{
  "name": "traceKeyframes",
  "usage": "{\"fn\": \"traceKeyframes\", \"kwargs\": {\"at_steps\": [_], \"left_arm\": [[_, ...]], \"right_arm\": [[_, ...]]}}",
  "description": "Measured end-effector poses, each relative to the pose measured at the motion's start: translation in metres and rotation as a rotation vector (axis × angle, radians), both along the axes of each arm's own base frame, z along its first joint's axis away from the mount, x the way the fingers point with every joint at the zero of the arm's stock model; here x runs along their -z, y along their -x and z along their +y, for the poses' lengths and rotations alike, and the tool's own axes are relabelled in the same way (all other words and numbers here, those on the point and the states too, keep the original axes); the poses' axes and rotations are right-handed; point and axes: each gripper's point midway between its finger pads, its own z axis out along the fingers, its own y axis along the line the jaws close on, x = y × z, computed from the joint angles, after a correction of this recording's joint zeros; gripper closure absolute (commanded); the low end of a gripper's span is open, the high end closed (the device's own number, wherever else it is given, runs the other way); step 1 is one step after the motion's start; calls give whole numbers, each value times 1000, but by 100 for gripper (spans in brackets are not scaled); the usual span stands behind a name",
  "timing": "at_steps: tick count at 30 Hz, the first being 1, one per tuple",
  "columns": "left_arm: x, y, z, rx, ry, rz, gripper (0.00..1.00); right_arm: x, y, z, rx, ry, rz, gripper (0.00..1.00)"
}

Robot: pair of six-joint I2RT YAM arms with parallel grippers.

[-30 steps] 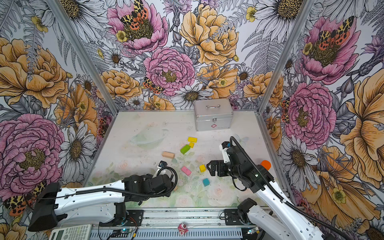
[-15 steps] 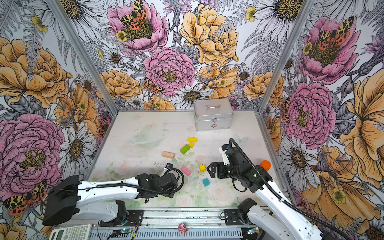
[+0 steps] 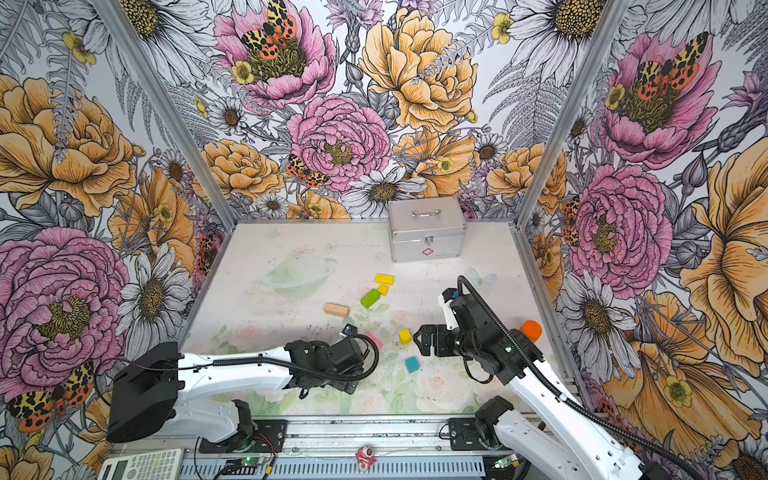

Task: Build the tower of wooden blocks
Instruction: 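Lower the left gripper and close it on the light wooden bar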

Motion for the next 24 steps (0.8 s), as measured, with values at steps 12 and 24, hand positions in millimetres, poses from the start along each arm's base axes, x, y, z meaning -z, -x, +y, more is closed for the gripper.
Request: {"fn": "traceKeyframes", "kwargs": {"at_steps": [12,24], "left_arm": [[10,-2,4,28,-40,26,1],[16,-1,0,54,-56,46,1]], "right_arm": [[-2,0,-1,6,-4,-9,0],[0,0,-2,9,-2,-4,0]]}}
